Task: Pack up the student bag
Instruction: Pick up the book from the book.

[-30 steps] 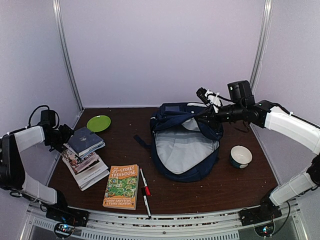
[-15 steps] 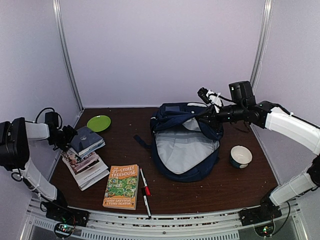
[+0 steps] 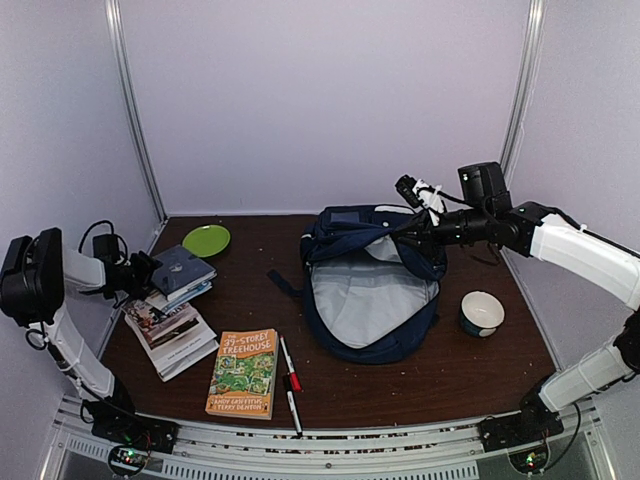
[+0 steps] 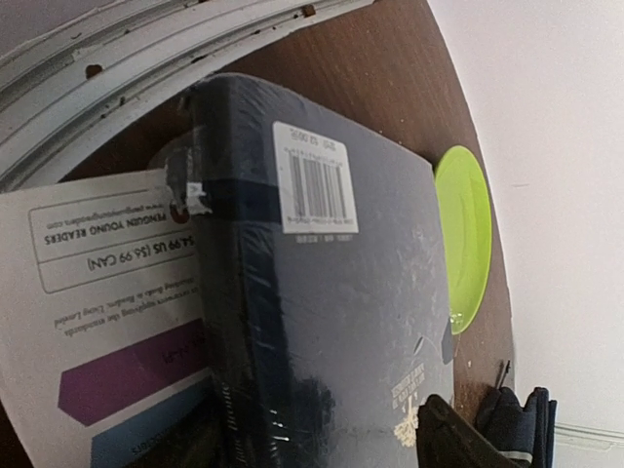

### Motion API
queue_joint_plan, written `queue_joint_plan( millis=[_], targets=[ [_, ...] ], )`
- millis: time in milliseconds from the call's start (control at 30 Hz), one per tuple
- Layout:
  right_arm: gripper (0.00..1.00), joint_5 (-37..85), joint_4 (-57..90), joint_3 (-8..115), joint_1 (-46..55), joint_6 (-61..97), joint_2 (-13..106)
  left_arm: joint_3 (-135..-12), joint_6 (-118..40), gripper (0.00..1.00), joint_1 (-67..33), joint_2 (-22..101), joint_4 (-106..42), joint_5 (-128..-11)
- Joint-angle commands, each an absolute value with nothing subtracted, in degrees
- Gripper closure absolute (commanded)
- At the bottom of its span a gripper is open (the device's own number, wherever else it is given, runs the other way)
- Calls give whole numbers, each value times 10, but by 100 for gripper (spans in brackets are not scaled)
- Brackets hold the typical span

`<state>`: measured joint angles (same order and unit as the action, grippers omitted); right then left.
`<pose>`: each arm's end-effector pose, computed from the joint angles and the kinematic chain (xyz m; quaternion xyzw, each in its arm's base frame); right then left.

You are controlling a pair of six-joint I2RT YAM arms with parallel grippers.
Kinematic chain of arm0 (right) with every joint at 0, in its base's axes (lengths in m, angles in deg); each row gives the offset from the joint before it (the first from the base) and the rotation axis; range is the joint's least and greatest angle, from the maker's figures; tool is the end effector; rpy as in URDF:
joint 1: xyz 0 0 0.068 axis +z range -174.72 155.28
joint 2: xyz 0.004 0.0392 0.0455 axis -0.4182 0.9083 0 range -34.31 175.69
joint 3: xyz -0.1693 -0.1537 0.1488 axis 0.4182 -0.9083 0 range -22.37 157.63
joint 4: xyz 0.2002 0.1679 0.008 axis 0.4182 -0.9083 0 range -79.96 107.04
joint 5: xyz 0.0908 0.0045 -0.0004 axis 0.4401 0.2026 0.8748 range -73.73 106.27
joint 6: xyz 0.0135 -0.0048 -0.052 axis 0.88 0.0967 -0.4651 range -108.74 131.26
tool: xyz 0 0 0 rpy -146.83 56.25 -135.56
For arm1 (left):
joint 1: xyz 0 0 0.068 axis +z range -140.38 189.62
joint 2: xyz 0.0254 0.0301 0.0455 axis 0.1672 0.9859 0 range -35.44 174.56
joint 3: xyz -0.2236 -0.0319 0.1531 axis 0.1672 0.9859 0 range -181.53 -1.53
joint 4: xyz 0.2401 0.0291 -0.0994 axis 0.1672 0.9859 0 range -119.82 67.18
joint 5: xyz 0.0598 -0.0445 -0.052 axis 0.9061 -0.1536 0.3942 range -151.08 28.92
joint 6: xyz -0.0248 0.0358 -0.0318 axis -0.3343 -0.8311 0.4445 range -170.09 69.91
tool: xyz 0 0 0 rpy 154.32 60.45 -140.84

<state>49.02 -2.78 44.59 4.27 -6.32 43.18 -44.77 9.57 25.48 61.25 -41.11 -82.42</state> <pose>0.2569 0.1644 0.3329 -0.4578 0.7091 0.2908 0.4505 0.3155 0.0762 0.1428 -0.4907 0.7562 -0.3057 0.3066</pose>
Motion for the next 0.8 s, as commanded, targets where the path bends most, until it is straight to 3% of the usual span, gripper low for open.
queue_joint_plan(
  millis=[0,67,267,433,567,767],
  targets=[
    [100,492,9,450,34,-57,430,-436,95,33,252,637,-427,-872],
    [100,493,9,450,34,-56,432,-438,90,36,252,637,-424,-871],
    [100,495,8,451,34,-54,434,-421,113,62,252,649,-466,-880],
    [100,495,8,451,34,-54,432,-396,136,78,252,651,-512,-886],
    [100,494,8,451,34,-54,431,-382,127,89,252,624,-525,-886],
    [100,491,7,451,34,-55,427,-364,98,98,252,548,-542,-906]
  ],
)
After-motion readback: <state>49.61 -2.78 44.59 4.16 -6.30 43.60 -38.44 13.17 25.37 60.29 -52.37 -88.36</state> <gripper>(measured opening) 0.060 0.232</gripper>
